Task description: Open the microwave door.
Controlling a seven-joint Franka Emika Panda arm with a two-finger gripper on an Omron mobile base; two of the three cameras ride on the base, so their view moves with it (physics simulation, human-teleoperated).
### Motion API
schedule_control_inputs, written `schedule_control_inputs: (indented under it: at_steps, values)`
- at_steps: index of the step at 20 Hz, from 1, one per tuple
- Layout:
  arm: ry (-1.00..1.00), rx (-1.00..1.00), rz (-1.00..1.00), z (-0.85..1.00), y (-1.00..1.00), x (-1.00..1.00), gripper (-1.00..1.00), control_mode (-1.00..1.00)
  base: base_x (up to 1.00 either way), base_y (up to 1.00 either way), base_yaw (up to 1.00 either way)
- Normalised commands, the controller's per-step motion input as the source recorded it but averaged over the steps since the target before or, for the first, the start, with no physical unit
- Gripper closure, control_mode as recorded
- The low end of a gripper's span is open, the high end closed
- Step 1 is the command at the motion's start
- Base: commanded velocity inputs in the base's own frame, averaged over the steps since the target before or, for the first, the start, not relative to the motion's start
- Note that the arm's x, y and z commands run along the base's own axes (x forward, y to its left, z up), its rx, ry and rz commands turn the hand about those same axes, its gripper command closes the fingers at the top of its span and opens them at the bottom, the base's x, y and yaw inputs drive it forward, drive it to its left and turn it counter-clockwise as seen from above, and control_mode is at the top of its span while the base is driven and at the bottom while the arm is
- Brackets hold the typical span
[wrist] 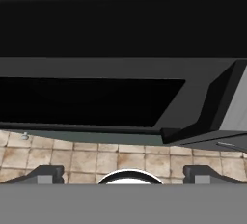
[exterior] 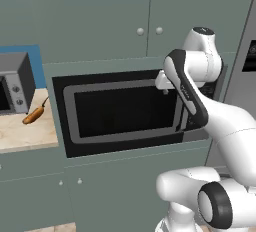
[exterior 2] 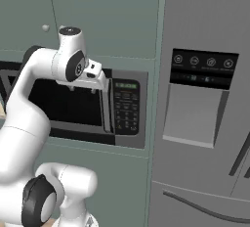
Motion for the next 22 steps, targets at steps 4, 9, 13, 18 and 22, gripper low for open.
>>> schedule_control_inputs:
  at_steps: [4, 9, 13, 18, 22]
  values:
    - [0.00, 0.00, 0.00, 0.00, 0.00, 0.00, -1.00, -1.00, 0.00, 0.00, 0.00]
    - [0.00, 0.00, 0.00, 0.00, 0.00, -0.02, -1.00, 1.00, -0.19, 0.00, 0.00]
    - [0.00, 0.00, 0.00, 0.00, 0.00, 0.00, -1.00, 1.00, -0.44, 0.00, 0.00]
    - [0.00, 0.00, 0.00, 0.00, 0.00, 0.00, -1.00, 1.00, -0.49, -0.08, 0.00]
    - [0.00, 0.00, 0.00, 0.00, 0.00, 0.00, -1.00, 1.00, -0.53, -0.16, 0.00]
